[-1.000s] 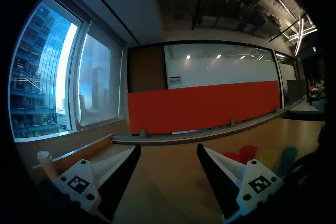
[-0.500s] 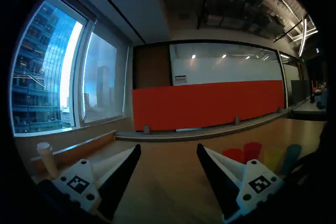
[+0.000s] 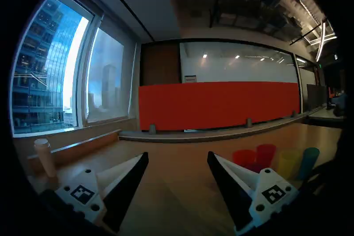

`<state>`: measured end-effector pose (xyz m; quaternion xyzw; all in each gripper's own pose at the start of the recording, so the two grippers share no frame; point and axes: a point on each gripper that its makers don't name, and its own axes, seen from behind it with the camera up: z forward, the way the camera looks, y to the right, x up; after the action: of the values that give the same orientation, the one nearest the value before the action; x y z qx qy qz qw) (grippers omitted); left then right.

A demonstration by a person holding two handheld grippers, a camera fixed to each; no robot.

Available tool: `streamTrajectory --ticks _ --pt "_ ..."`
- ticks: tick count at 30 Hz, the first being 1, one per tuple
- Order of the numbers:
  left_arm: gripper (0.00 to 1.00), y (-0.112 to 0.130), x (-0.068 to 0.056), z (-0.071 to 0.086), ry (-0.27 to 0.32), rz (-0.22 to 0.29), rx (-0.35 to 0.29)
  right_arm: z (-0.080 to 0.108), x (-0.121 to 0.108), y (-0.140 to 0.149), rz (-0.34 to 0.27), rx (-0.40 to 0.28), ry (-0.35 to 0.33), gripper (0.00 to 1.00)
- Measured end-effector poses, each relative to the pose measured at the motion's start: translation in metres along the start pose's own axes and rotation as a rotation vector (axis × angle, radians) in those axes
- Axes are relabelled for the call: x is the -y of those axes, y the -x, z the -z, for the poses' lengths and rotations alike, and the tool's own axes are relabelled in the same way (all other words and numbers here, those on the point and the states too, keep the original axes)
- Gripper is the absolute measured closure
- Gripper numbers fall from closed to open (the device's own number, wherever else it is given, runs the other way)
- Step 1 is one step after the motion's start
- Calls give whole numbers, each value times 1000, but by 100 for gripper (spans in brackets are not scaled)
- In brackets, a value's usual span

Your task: Pour water

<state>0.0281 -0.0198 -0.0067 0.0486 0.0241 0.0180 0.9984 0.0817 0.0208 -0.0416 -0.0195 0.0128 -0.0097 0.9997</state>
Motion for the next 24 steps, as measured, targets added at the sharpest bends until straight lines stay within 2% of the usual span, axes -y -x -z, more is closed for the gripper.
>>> streamTrajectory --ticks 9,24 --pt "1 8 0 -2 4 11 9 -1 -1 -1 -19 -1 -5 1" --pt "1 22 -4 -5 22 28 26 2 -5 -5 -16 -10 1 1"
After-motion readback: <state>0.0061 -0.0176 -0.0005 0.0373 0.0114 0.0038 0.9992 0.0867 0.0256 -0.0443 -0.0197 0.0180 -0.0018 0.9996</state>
